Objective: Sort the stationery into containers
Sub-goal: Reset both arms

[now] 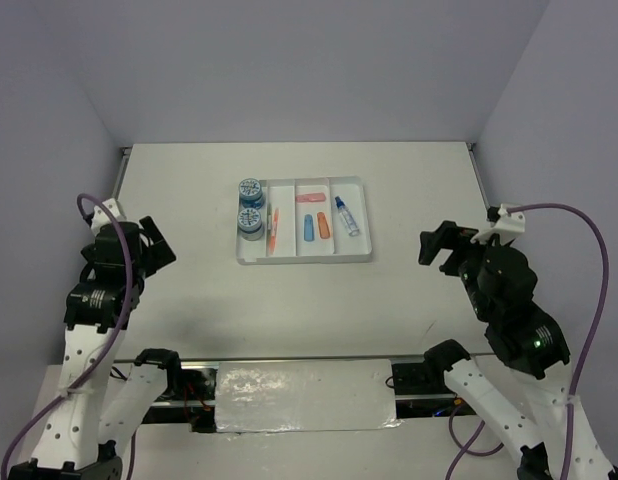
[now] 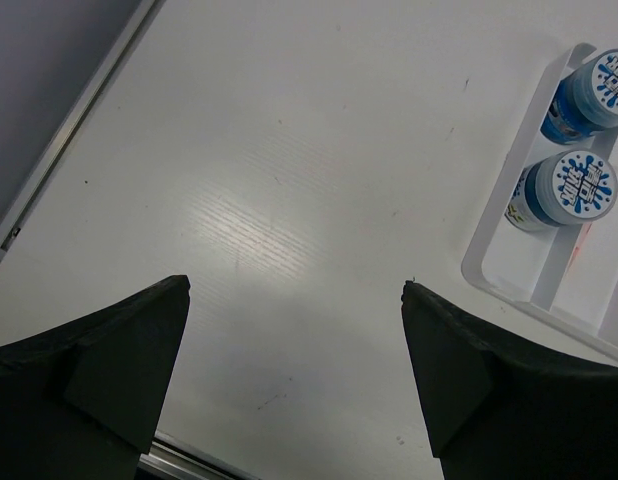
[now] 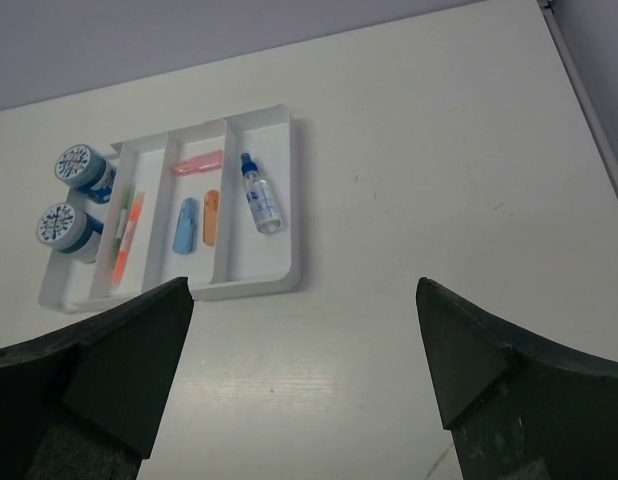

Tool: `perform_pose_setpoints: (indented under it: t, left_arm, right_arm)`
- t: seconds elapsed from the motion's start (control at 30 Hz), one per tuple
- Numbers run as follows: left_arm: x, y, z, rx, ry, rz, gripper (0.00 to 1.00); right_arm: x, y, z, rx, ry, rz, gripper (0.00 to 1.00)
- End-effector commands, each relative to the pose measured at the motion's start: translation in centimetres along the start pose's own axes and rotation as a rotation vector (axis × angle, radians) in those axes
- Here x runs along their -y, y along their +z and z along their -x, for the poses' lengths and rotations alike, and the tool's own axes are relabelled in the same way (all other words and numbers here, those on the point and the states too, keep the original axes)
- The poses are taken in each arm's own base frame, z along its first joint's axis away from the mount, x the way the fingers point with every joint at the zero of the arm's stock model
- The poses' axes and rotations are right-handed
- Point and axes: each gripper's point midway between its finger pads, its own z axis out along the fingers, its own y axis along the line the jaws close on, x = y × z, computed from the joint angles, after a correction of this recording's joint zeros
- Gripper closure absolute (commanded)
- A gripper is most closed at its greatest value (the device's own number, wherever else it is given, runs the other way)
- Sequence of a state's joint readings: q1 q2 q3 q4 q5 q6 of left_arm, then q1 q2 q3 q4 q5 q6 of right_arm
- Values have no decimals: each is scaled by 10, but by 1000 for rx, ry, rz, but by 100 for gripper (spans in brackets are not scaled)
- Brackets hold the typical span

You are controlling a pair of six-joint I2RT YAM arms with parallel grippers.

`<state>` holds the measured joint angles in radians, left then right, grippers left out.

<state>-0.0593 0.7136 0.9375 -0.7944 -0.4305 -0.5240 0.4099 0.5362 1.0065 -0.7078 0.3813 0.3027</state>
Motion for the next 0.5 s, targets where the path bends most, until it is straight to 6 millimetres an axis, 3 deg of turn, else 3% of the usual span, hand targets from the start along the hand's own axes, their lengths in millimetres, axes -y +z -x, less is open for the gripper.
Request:
perform_pose_setpoints:
  t: [0.0, 0.17, 0.47]
  left_arm:
    - [-6, -19, 23, 85, -48, 2, 1]
    - [-10, -38, 29, 141, -82, -32, 1]
    - [-17, -46, 31, 175, -108, -25, 1]
  right_arm:
    - [9, -17, -9, -4, 15, -1, 0]
    - [16, -25, -12, 33, 39, -4, 0]
    - [15, -20, -15, 1, 39, -16, 0]
